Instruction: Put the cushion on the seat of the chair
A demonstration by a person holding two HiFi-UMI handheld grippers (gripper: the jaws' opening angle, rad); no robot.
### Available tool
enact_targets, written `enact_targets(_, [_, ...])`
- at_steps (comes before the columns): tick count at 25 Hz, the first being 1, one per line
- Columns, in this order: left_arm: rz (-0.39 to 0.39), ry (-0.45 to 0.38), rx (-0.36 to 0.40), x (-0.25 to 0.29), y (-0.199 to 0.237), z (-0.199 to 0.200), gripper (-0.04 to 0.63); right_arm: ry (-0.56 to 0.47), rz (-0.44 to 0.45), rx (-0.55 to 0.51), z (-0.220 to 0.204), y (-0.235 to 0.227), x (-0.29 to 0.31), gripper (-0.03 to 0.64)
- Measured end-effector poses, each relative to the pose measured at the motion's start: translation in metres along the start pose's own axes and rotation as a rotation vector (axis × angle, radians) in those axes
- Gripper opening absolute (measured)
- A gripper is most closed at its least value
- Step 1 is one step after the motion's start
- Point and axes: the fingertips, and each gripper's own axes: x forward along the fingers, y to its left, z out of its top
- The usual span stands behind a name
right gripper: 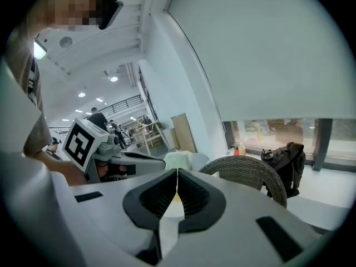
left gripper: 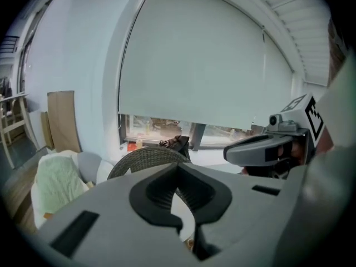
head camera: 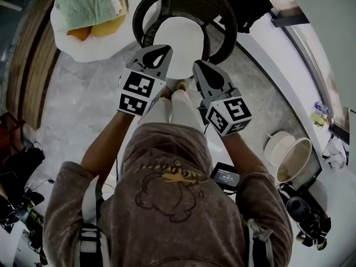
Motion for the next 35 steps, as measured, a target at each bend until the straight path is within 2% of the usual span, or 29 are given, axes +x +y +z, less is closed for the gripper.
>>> enact_targets(3, [-0.029,-0.043,0.031,-0.029,-0.025,0.012,0.006,-0.042,0.022,-0.052,0.021,0.026,-0.019,0.020])
enact_targets(7, [-0.052,-0.113,0.031,-0.064,-0.055,0.022,0.006,-0.093,0.049,-0.111,0.038,0.054,-0.045,0.020])
enact_targets(16, [-0.076,-0.228,-0.001,-0.121,-0.125,0.023,0.006,-0.143,0.115,-0.166,0.030,0.089,-0.121,0.020])
enact_targets(21, [-0.068,-0.253,-0.014,-0.137,-0.187,0.013,0.006,-0.147,0.168,-0.207,0.010,0.093,-0.180,0.020])
enact_targets(25, [-0.056,-0.271,-0.028,-0.153,-0.220,0.004,0.006,-0.137,0.191,-0.242,-0.007,0.101,-0.208,0.020])
enact_targets(35, [-0.081,-0.265,0.016,-0.178,-0.235,0.001,0.006,-0.168,0.162,-0.208,-0.020,0.113,-0.227,0.020])
